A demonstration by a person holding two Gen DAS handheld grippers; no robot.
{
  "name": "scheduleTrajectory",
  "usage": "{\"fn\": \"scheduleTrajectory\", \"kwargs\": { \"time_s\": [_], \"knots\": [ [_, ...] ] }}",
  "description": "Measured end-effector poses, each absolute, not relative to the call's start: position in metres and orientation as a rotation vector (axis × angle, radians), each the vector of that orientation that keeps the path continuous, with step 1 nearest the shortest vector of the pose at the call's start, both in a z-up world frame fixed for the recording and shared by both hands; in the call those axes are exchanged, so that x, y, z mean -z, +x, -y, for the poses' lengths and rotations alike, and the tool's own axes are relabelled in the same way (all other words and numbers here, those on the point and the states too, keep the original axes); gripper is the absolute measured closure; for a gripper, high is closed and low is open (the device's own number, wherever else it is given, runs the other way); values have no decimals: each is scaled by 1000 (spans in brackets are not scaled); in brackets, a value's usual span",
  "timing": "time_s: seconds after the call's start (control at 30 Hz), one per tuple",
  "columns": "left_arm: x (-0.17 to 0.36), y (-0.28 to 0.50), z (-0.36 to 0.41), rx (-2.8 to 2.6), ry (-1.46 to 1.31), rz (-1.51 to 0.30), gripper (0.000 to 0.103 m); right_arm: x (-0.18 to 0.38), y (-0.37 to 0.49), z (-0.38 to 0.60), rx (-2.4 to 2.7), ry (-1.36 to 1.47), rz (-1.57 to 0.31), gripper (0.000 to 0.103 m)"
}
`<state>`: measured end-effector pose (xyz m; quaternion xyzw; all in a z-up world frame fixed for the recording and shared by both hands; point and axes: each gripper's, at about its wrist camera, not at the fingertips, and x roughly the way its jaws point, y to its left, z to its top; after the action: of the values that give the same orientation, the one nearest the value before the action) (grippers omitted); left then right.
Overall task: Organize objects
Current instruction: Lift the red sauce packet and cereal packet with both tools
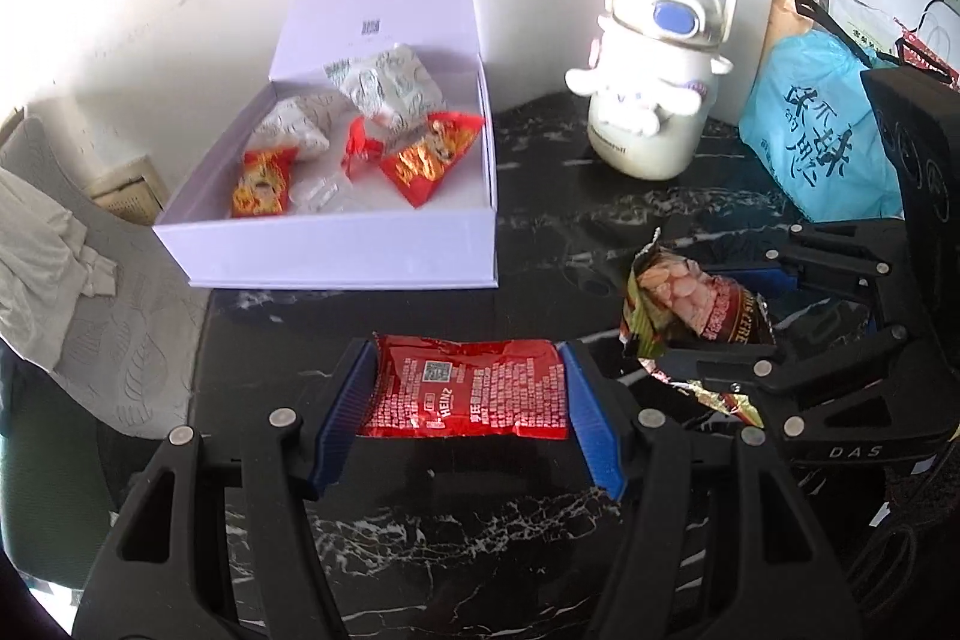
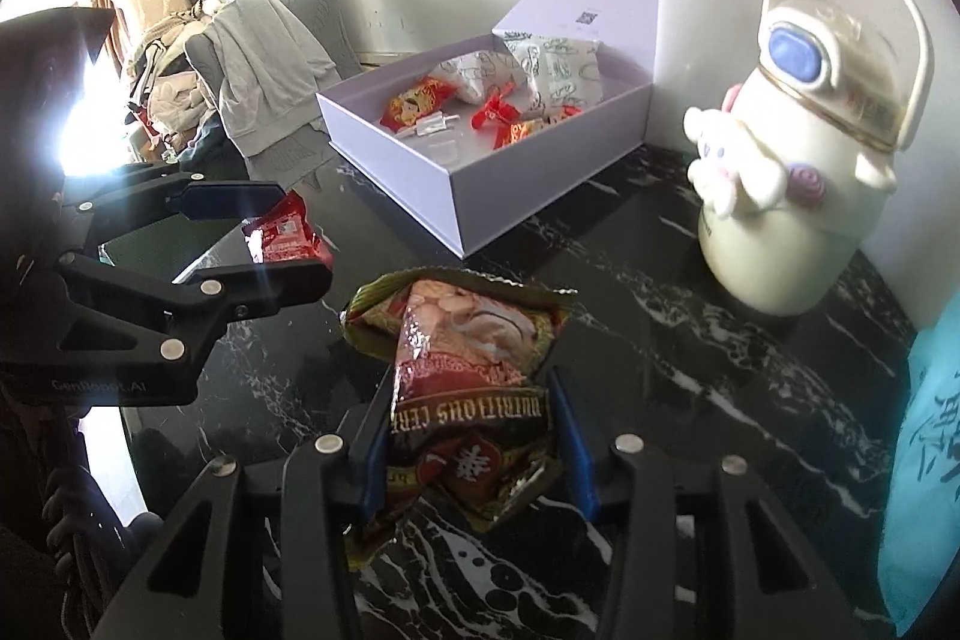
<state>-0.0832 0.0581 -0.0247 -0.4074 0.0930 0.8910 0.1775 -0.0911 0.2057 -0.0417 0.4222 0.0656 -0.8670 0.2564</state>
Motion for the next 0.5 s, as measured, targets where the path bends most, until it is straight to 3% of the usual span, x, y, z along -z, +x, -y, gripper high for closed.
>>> {"fn": "scheduleTrajectory", "kwargs": {
  "time_s": [0.5],
  "knots": [
    [-4, -92, -56, -2556, -1075, -268, 41, 9, -95, -200, 2383, 1055, -249, 56]
  ]
}}
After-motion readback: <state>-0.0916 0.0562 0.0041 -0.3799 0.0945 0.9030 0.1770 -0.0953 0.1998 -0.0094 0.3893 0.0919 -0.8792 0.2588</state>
